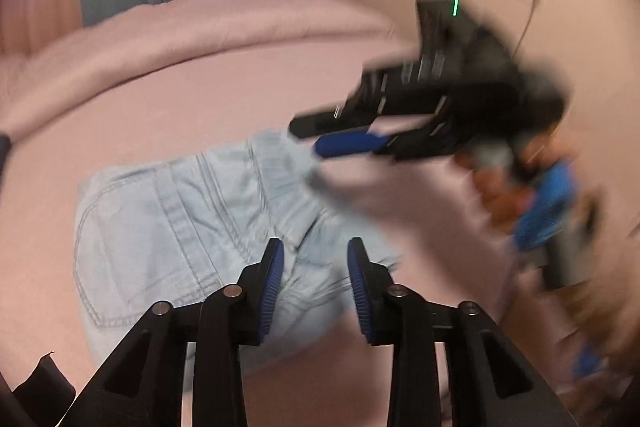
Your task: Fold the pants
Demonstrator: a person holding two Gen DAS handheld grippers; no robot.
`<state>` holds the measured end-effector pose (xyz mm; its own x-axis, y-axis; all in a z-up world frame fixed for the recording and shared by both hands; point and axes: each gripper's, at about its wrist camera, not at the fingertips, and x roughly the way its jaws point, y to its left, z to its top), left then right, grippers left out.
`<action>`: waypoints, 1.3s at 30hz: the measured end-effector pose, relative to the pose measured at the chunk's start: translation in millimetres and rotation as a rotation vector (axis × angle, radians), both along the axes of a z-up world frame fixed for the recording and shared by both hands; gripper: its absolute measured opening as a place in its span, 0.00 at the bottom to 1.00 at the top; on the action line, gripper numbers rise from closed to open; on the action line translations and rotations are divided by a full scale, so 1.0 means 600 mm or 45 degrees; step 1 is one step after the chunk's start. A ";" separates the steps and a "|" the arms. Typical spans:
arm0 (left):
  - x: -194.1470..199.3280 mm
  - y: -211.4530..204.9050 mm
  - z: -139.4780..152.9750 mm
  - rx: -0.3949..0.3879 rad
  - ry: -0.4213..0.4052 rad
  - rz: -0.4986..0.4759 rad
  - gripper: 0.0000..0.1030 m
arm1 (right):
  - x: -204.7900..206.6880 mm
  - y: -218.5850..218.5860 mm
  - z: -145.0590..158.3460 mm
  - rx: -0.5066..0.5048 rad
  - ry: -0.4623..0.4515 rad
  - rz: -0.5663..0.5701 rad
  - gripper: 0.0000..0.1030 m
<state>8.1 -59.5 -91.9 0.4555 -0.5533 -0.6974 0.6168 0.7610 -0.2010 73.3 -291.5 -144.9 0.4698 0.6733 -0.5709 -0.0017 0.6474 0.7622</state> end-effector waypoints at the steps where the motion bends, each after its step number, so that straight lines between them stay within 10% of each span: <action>1: -0.002 0.015 0.016 -0.058 0.001 0.010 0.43 | 0.000 0.008 0.011 -0.012 -0.028 0.015 0.35; 6: 0.021 0.086 0.046 -0.111 -0.070 0.224 0.54 | -0.004 0.056 0.055 -0.105 -0.148 0.105 0.35; 16: 0.120 0.100 -0.099 0.057 0.290 0.434 0.55 | -0.050 0.132 -0.030 -0.525 -0.072 0.269 0.22; 23: 0.134 0.065 -0.048 0.023 0.295 0.389 0.60 | -0.070 0.117 -0.024 -0.522 -0.143 0.207 0.33; 27: 0.126 0.059 -0.015 -0.053 0.240 0.336 0.60 | -0.096 0.068 -0.038 -0.256 -0.058 0.131 0.49; 39: 0.208 0.013 -0.072 -0.031 0.421 0.355 0.60 | -0.082 0.095 -0.065 -0.229 0.011 0.111 0.41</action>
